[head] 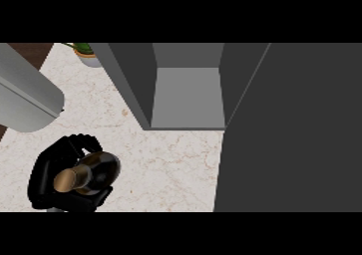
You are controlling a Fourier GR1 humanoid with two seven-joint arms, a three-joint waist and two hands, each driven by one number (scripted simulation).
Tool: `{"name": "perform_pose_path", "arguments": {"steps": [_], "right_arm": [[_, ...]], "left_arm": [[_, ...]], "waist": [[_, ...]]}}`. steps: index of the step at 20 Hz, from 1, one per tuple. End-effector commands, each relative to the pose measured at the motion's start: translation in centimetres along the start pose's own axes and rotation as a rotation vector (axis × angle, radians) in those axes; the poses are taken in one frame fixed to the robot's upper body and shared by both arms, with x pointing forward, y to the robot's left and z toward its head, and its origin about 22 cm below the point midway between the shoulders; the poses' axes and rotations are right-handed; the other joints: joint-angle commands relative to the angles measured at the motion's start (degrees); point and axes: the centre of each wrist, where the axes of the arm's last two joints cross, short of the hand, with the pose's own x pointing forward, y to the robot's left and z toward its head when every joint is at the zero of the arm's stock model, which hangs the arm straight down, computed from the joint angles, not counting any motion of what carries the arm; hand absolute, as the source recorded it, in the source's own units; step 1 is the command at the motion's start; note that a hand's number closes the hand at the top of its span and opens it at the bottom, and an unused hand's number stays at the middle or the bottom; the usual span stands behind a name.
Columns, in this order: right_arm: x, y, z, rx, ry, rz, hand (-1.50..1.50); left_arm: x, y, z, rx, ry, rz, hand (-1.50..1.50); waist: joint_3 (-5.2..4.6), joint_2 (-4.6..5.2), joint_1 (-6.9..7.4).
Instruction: Pick up the wine, place it into the cabinet and close the cabinet
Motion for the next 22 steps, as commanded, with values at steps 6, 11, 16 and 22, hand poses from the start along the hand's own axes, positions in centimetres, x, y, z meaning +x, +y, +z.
{"name": "perform_pose_path", "arguments": {"steps": [6,11,16,22], "right_arm": [[2.2,0.2,1.9,0.033,-0.037,-0.052,-1.5],[1.5,-0.5,1.6,0.027,-0.033,-0.046,-1.5],[0.0,-0.6,1.2,0.018,-0.029,-0.034,-1.5],[2.6,0.1,2.9,0.028,-0.026,-0.053,-1.5]], "left_arm": [[4.6,-5.3,-3.7,-0.079,0.029,0.0,1.5],[4.6,-9.5,-5.1,-0.119,0.024,0.039,1.5],[7.7,-14.3,-5.6,-0.111,0.026,0.092,1.5],[7.4,-17.6,-6.6,-0.091,0.036,0.083,1.5]], "waist": [[-0.04,0.07,-0.4],[-0.03,0.15,-0.6],[-0.01,0.13,-0.55],[-0.04,0.04,-0.82]]}}
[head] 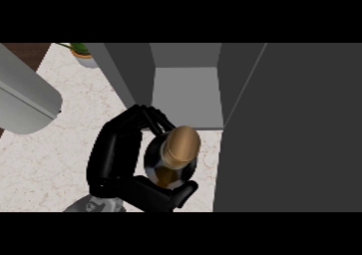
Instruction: Pick up the wine, place it into the cabinet and close the cabinet
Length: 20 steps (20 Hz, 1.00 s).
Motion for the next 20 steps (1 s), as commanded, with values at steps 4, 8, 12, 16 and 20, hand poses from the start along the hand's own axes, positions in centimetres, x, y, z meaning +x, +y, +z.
{"name": "perform_pose_path", "arguments": {"steps": [4,8,12,16,20], "right_arm": [[1.2,0.0,0.8,0.033,-0.06,-0.049,-1.5],[2.1,0.5,1.5,0.044,-0.056,-0.037,-1.5],[2.3,-0.1,2.7,0.063,-0.057,-0.028,-1.5],[2.0,-0.2,0.9,0.043,-0.059,-0.034,-1.5],[3.0,-0.3,2.7,0.053,-0.042,-0.006,-1.5]], "left_arm": [[-0.3,-3.2,-3.8,0.042,-0.002,-0.035,1.5],[-1.0,-4.1,-4.5,0.053,-0.029,-0.065,1.5],[0.2,-5.5,-5.0,0.071,-0.027,-0.07,1.5],[-2.8,-5.4,-4.7,0.08,-0.036,-0.131,1.5],[-1.7,-4.8,-5.8,0.104,-0.018,-0.085,1.5]], "waist": [[-0.01,0.1,-0.14],[-0.03,0.09,-0.29],[0.0,0.0,-0.29],[-0.03,0.1,-0.08],[-0.04,-0.01,-0.12]]}}
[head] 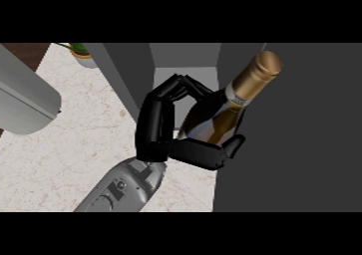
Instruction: Pick up the wine, place it into the cabinet and close the cabinet
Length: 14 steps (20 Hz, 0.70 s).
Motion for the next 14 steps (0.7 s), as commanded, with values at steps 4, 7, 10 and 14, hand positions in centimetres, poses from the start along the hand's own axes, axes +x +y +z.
{"name": "perform_pose_path", "arguments": {"steps": [4,7,10,14], "right_arm": [[2.2,0.6,1.9,0.052,-0.068,-0.053,-1.5],[3.0,1.4,3.2,0.052,-0.046,-0.062,-1.5],[2.8,0.5,1.9,0.064,-0.059,-0.053,-1.5],[2.4,1.2,1.7,0.037,-0.065,-0.072,-1.5]], "left_arm": [[-1.9,0.8,-0.7,0.048,0.008,0.042,1.5],[-2.9,0.5,0.6,0.065,0.031,0.056,1.5],[-3.6,0.9,-1.8,0.103,0.017,0.056,1.5],[-5.2,0.7,-0.9,0.065,0.03,-0.023,1.5]], "waist": [[-0.03,0.02,0.0],[-0.03,-0.07,-0.18],[-0.02,0.07,-0.35],[-0.02,0.03,-0.08]]}}
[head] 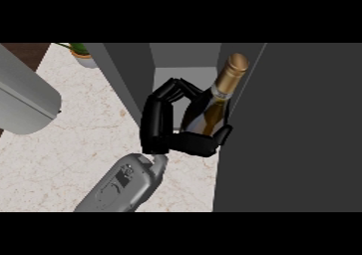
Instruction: Pick up the wine, place it into the cabinet and close the cabinet
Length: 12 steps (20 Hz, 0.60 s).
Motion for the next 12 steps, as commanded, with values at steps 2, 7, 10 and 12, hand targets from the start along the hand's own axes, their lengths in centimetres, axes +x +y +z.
{"name": "perform_pose_path", "arguments": {"steps": [2,7,10,12], "right_arm": [[1.8,0.0,2.8,0.042,-0.043,-0.029,-1.5],[1.5,0.9,1.6,0.022,-0.054,-0.039,-1.5],[1.2,-0.5,1.8,0.034,-0.053,-0.011,-1.5],[1.8,0.0,2.5,0.041,-0.052,-0.02,-1.5]], "left_arm": [[-3.7,2.2,0.4,0.014,-0.008,-0.087,1.5],[-4.5,2.0,0.0,0.007,-0.031,-0.146,1.5],[-5.9,3.0,-1.6,0.041,-0.034,-0.152,1.5],[-4.9,3.2,-2.3,0.068,-0.04,-0.135,1.5]], "waist": [[0.0,0.03,-0.11],[-0.02,0.0,0.25],[0.01,0.13,-0.23],[0.0,0.02,-0.03]]}}
